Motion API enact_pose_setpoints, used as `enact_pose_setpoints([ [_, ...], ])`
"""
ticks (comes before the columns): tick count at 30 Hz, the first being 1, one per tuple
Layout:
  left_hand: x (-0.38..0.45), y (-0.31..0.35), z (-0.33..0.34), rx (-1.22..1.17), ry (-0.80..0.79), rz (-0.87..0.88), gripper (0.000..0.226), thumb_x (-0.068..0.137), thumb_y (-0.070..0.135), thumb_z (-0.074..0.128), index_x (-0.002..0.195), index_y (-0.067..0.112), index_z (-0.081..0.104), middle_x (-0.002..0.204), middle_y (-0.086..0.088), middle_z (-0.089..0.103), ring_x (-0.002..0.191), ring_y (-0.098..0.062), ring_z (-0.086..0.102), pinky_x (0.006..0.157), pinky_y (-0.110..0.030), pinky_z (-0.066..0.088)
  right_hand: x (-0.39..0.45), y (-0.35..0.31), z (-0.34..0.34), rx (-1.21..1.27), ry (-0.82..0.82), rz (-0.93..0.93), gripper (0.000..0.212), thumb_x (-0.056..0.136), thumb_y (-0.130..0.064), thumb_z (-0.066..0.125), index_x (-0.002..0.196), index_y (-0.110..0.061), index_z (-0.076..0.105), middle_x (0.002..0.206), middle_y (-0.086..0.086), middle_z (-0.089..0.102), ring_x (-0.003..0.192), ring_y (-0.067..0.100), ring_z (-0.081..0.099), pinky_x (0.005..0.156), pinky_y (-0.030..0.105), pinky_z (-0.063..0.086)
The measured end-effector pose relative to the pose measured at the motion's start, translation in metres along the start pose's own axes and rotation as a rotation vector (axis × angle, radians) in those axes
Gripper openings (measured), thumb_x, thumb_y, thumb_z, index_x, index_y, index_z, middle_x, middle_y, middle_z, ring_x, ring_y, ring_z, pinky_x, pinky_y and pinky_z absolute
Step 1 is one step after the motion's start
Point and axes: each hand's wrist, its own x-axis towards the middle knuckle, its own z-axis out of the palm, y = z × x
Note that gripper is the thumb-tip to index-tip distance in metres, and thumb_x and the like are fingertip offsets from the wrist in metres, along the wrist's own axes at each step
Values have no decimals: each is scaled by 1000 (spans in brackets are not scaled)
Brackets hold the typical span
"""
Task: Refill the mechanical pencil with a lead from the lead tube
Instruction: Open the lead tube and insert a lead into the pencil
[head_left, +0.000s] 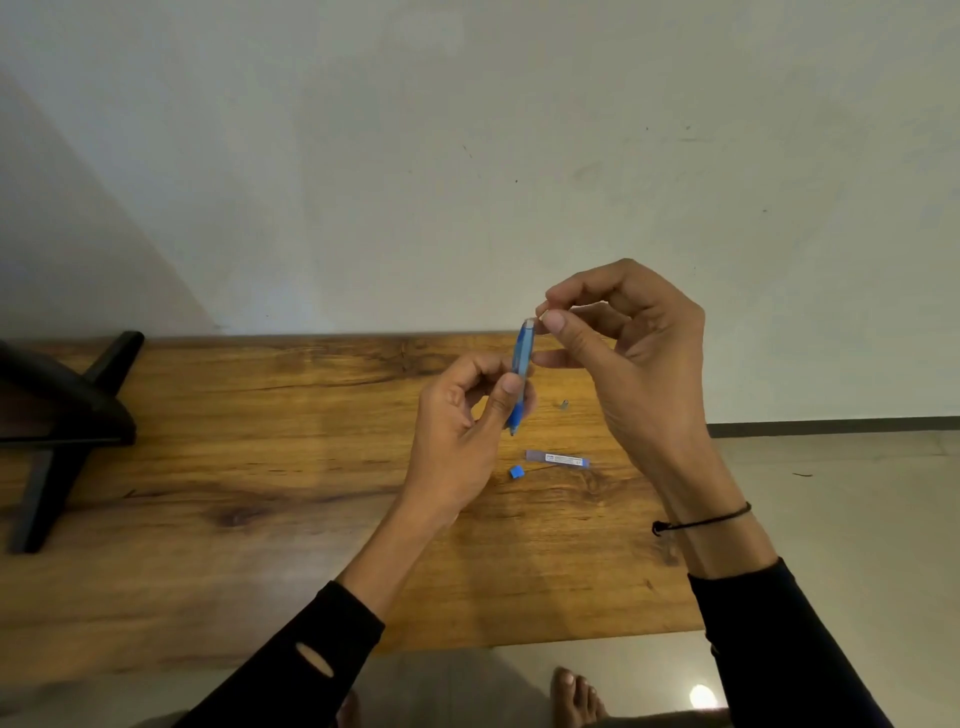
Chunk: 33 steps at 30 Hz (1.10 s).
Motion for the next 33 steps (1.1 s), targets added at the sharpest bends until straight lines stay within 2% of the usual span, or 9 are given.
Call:
enact_pose_setpoints([
  [4,1,1,0,31,4,-11,14,102,30,66,98,41,75,91,-11,76,92,-40,74,83,-45,63,0,-1,-2,-34,1,13,17,95,4,76,103,-9,71,100,15,75,90,29,81,65,35,67],
  [10,0,-6,-2,68,-8,-32,9,105,24,66,102,18,73,89,-7,75,88,-24,72,82,-42,59,-1,0,-3,-112,8,21,16,95,3,77,103,-9,72,102,12,77,92,24,81,64,29,66],
  [14,0,-9,-3,100,6,-44,12,106,22,67,105,12,73,90,-6,75,88,-21,71,82,-42,59,-2,2,-2,-220,3,32,16,96,-1,77,103,-15,74,100,-1,78,93,20,80,64,33,68],
  [18,0,-10,-4,144,16,-55,11,106,21,68,104,12,74,90,-5,75,89,-20,71,89,-57,61,-2,2,-2,-297,-8,28,19,97,-5,77,101,-23,73,98,-8,77,92,17,79,63,35,68],
  [21,-1,-9,-3,173,29,-57,10,103,24,71,104,15,74,93,-4,76,91,-20,72,98,-62,58,-2,1,-3,-363,-32,17,20,97,-5,76,99,-25,72,97,-8,76,89,17,78,62,34,68],
  [25,-1,-9,-2,163,42,-62,4,103,24,71,103,21,74,91,3,76,92,-16,73,100,-62,57,-1,-1,-3,-366,-50,20,18,97,-2,75,99,-20,71,97,-1,74,88,16,78,59,28,66],
  [28,0,-12,-4,203,35,-33,5,104,24,72,103,19,74,93,4,76,93,-15,73,98,-50,59,-1,-1,-4,-390,-61,32,15,96,-1,76,99,-16,73,96,-1,74,87,16,77,60,26,66],
  [31,0,-14,-6,245,23,12,1,103,22,74,102,22,73,94,10,75,94,-8,71,88,-19,55,0,-2,-4,-418,-77,57,14,93,0,79,97,-13,75,90,2,74,85,19,77,60,27,66],
  [33,0,-14,-9,249,24,19,2,102,21,75,102,23,73,95,10,75,95,-8,72,88,-17,54,2,-1,-3,-377,-89,81,15,92,0,81,96,-14,75,88,5,74,85,22,78,61,27,67],
])
